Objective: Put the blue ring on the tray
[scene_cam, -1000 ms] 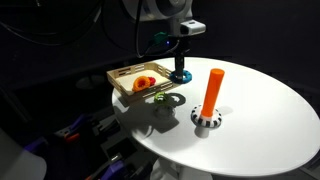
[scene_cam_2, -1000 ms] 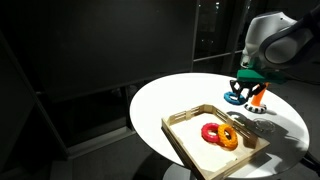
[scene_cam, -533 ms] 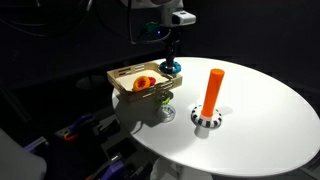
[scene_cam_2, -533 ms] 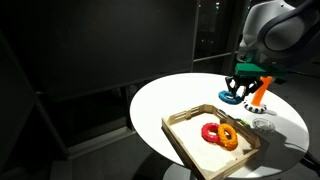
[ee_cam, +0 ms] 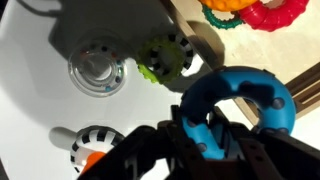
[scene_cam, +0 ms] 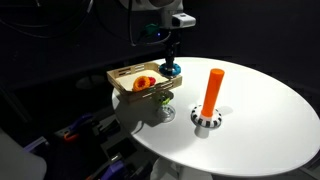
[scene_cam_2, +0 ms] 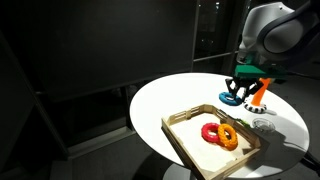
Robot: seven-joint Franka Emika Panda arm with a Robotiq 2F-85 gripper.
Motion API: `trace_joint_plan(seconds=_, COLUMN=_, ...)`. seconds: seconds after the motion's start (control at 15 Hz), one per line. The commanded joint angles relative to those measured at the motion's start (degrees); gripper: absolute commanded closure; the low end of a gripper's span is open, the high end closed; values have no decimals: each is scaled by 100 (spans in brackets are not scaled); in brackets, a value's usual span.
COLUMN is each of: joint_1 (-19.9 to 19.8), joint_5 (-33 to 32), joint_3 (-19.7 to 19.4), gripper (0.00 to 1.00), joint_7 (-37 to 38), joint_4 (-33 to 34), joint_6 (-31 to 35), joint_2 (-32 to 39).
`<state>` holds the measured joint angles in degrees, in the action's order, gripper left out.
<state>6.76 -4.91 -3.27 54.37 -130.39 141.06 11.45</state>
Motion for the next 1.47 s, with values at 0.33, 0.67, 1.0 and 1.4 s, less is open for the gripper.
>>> trace_joint_plan(seconds=0.33, joint_1=145, joint_5=-113, joint_3=126, gripper=91, joint_7=66, joint_4=250, joint_6=409, joint_2=338)
trace_joint_plan(seconds=0.67, joint_1=393, joint_5=-83, joint_3=209, gripper=91, joint_7=34, joint_4=454, joint_6=687, joint_2=686)
trace_joint_plan(seconds=1.0, joint_1=625, joint_5=-138, joint_3=158, gripper=91, joint_7=14, joint_4=597, joint_6=730, joint_2=1040)
trace_joint_plan(seconds=1.4, joint_1=744, joint_5=-143, joint_3=84, gripper=90, joint_7=-16, joint_4=735, joint_6=659, joint_2=1366)
